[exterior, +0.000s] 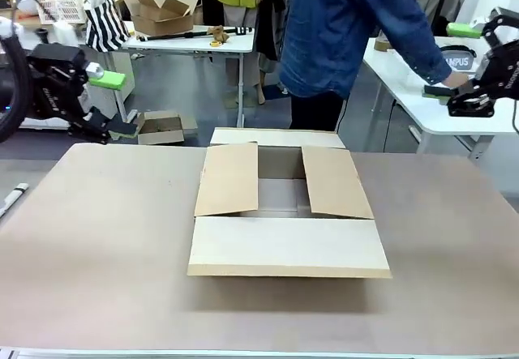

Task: Pack the gift set into the box.
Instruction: Place both hands on the side flaps of the Package Box and spread them outward.

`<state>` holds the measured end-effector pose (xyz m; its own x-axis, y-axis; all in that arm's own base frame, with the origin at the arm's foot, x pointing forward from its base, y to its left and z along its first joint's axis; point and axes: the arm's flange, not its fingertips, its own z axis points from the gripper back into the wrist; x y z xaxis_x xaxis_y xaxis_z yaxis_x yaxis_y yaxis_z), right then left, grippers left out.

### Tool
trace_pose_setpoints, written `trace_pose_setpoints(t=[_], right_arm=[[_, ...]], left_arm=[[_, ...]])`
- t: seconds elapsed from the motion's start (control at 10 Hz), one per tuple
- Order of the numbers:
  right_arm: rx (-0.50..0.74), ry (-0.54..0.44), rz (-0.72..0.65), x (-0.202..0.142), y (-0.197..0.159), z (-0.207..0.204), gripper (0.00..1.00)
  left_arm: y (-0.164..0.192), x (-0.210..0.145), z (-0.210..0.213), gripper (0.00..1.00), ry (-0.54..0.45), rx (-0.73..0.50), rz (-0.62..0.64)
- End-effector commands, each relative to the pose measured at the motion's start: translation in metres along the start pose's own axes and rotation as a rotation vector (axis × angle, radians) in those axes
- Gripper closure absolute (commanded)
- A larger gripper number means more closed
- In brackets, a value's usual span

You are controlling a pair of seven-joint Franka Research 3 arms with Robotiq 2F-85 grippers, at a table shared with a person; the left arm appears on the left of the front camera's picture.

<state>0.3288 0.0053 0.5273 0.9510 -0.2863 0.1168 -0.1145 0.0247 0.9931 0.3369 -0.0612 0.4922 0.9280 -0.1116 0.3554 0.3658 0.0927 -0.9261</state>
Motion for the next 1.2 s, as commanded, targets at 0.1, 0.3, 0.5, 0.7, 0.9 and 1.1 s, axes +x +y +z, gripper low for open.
trace_pose_setpoints(t=[0.1, 0.3, 0.5, 0.7, 0.9, 1.1], right_arm=[[-0.04, 0.05, 0.028, -0.009, 0.007, -0.015, 0.0], [-0.04, 0.05, 0.028, -0.009, 0.007, -0.015, 0.0], [-0.04, 0.05, 0.028, -0.009, 0.007, -0.015, 0.0], [-0.04, 0.05, 0.028, -0.009, 0.007, -0.015, 0.0], [-0.04, 0.05, 0.028, -0.009, 0.007, -0.015, 0.0], [-0.04, 0.05, 0.028, -0.009, 0.007, -0.015, 0.0]], left_arm=[[0.0, 0.0, 0.0, 0.0, 0.0, 0.0, 0.0], [0.0, 0.0, 0.0, 0.0, 0.0, 0.0, 0.0], [0.0, 0.0, 0.0, 0.0, 0.0, 0.0, 0.0], [0.0, 0.0, 0.0, 0.0, 0.0, 0.0, 0.0], [-0.013, -0.002, -0.015, 0.0, -0.085, 0.197, 0.194], [-0.069, 0.038, -0.075, 0.0, -0.134, 0.564, 0.389]])
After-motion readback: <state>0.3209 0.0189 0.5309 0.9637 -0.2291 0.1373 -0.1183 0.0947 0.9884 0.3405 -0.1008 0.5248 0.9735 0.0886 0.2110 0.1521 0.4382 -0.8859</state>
